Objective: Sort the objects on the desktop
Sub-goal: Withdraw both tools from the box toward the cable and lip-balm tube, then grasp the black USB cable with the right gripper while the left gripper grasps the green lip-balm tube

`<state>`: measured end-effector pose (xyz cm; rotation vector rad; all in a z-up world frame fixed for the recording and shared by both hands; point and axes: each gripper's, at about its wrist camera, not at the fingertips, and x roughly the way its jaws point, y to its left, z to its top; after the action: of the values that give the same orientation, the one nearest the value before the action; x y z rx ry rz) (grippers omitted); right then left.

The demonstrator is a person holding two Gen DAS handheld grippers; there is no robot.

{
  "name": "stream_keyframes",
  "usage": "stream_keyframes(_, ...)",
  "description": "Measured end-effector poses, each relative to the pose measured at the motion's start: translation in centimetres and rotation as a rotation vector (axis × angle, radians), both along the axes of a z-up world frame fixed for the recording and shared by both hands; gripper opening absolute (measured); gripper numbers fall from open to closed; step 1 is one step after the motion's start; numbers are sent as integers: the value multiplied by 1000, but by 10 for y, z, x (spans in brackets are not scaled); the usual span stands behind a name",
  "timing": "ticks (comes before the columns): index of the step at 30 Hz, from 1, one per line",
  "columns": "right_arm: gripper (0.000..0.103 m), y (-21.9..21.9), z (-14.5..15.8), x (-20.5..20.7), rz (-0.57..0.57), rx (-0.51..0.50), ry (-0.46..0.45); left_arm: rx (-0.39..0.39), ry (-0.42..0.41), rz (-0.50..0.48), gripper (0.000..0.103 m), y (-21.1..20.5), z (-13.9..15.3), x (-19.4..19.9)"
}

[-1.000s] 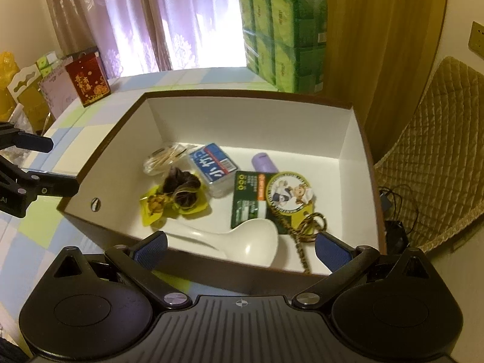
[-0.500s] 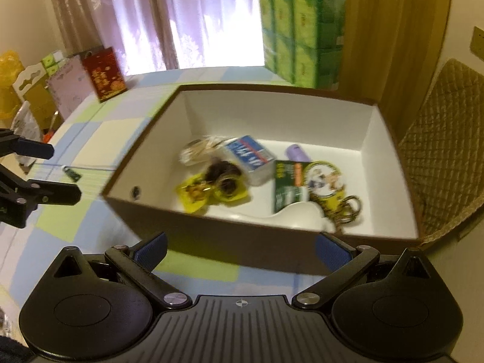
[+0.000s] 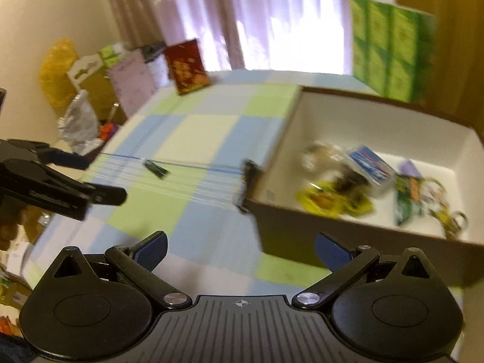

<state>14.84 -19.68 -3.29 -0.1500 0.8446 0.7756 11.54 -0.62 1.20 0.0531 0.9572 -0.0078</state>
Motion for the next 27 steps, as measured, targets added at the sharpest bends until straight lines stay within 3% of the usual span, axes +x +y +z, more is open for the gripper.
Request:
stream_keyframes(4, 97, 37, 0, -8, 33, 6, -46, 17, 7, 55, 101, 34, -5, -5)
stream_keyframes(6, 78, 54, -2, -11, 52, 7, -60, 24, 9, 78, 101, 51, -7, -6)
stream_keyframes(8, 68, 70, -8, -10, 44, -2, -57, 29, 11, 95, 101, 66, -10, -6)
stream_keyframes(11, 38, 94, -22, -1, 1, -14, -46, 27, 17, 108, 101, 83, -15, -3)
stream_keyframes(14, 26, 115, -40, 12, -89, -59, -57, 26, 25, 114, 101, 98, -22, 4)
stream_keyframes(19, 26, 137, -73, 38, -222, -144, -94, 20, 49, 111, 101, 117, -36, 19)
stream_keyframes(27, 26, 147, -106, 69, -293, -266, -93, 10, 86, 103, 101, 135, -61, 51)
